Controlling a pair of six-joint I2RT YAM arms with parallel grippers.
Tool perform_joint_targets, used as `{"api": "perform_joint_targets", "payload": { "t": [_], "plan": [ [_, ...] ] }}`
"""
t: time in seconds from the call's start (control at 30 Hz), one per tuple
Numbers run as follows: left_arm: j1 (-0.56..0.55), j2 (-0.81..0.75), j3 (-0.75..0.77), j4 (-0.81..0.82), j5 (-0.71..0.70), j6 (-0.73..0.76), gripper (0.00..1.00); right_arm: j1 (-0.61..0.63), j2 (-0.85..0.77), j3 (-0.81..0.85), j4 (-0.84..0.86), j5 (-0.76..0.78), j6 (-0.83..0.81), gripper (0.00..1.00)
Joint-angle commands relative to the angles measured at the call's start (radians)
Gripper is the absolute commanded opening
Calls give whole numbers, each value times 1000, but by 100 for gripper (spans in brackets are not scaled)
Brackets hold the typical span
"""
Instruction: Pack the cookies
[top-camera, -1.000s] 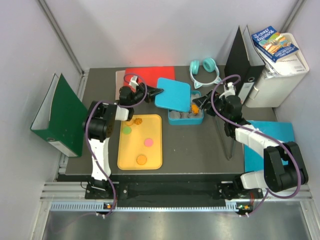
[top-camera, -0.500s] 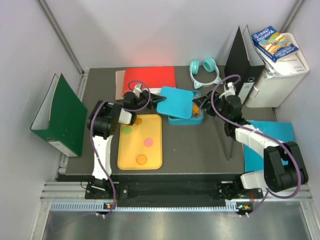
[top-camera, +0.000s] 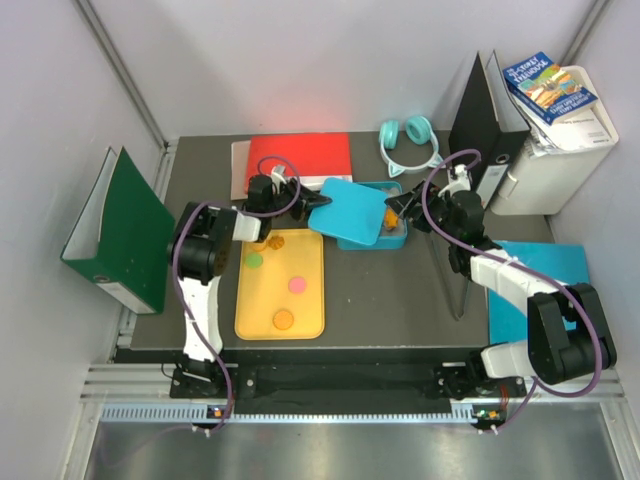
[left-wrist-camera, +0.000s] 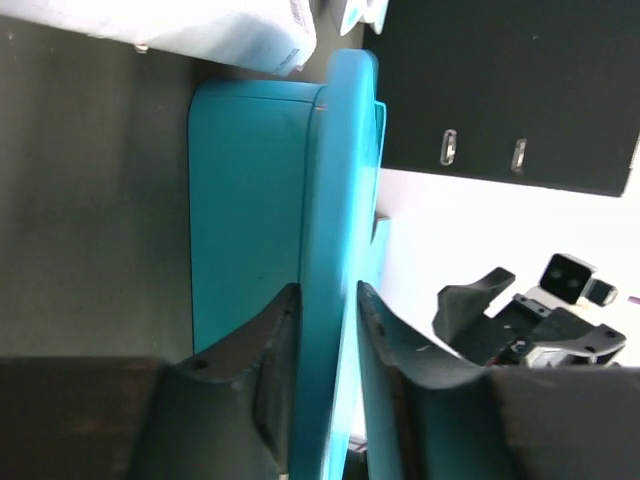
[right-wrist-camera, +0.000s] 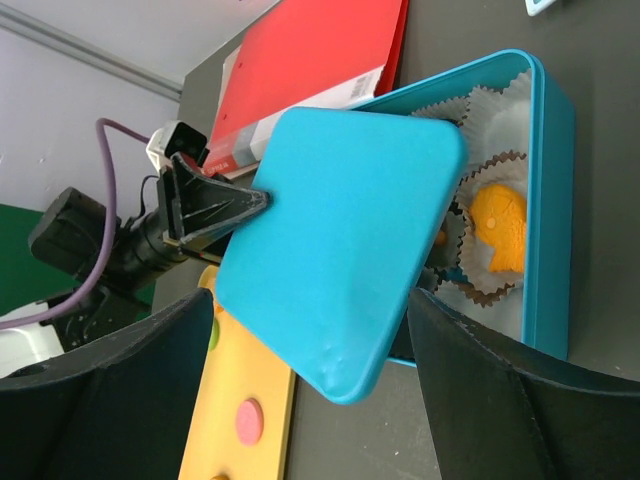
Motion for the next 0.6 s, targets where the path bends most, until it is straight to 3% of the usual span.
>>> {"api": "perform_joint_targets", "payload": {
  "t": [0.0,0.37,0.57],
  "plan": [
    [1,-68,25,-131,-22,107,36,-10,-4,-10,29,5,-14,78],
    [-7,-103,13,-184,-65,135,43,-10,0,-6,28,4,-15,78],
    [-25,-116,-24,-90,-92,78,31,-10,7,-4,35,-1,-11,78]
  ]
}}
